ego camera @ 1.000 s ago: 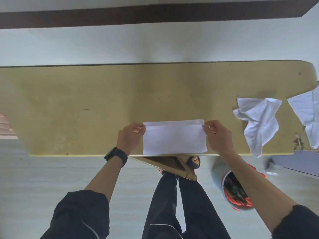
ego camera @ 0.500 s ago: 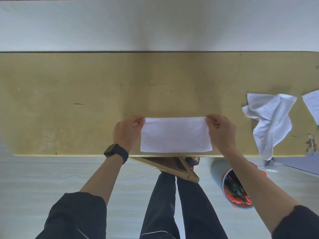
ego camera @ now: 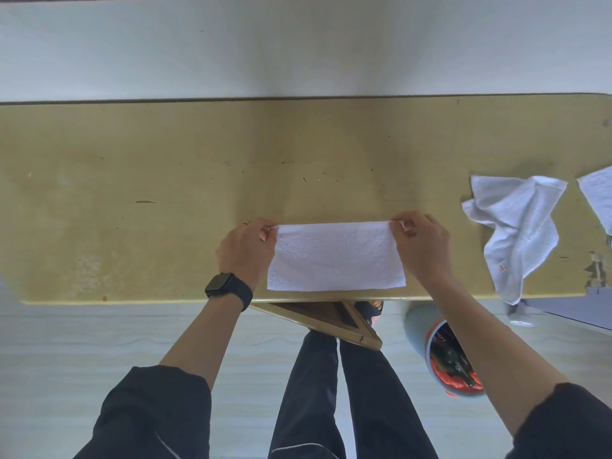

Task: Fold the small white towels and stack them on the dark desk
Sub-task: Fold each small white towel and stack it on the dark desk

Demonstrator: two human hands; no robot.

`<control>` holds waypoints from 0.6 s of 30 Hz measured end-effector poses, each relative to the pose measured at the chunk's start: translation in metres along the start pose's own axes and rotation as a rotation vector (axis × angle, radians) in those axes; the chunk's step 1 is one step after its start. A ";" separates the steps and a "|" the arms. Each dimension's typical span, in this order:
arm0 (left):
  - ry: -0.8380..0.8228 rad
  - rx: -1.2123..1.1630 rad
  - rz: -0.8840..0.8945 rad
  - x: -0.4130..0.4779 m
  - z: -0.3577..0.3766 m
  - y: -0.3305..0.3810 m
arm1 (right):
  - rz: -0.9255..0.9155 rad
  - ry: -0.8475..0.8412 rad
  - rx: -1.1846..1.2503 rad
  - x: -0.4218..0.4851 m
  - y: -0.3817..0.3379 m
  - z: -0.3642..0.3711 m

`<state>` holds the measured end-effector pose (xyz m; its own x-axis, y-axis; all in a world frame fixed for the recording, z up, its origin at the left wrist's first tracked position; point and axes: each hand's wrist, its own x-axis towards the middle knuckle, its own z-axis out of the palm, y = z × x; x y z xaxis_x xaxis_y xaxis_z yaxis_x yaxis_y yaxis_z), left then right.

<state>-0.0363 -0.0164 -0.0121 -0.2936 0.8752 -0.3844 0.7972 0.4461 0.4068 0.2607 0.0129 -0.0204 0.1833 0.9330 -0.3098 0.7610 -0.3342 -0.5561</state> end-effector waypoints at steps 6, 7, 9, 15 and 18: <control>0.031 -0.010 -0.025 -0.005 0.001 0.000 | 0.008 0.001 0.021 -0.002 0.000 0.000; 0.029 -0.001 -0.007 -0.006 0.001 -0.001 | 0.014 0.016 0.035 -0.005 -0.001 0.000; 0.051 0.072 0.071 -0.008 0.003 -0.003 | -0.019 0.094 0.019 -0.018 -0.006 -0.001; 0.149 0.327 0.590 -0.012 0.017 -0.019 | -0.181 -0.044 -0.287 -0.092 -0.036 0.021; 0.130 0.358 0.552 -0.014 0.018 -0.024 | -0.067 -0.140 -0.450 -0.082 -0.042 0.034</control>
<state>-0.0422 -0.0425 -0.0315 0.1646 0.9825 -0.0869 0.9678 -0.1439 0.2067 0.1925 -0.0538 0.0027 0.0623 0.9131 -0.4028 0.9678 -0.1539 -0.1991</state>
